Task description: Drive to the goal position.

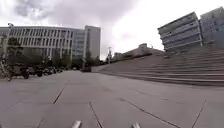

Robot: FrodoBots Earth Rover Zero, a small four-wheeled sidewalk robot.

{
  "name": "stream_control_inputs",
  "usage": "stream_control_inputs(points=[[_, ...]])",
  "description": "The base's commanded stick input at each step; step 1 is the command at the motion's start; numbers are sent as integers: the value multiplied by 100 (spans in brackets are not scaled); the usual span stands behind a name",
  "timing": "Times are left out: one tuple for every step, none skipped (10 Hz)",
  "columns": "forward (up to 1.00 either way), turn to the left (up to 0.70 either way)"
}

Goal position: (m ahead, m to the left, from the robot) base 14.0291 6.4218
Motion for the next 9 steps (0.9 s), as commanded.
stream_control_inputs(points=[[70, 0], [70, 0], [70, 0], [70, 0], [70, 0], [70, 0], [70, 0], [70, 0], [70, 0]])
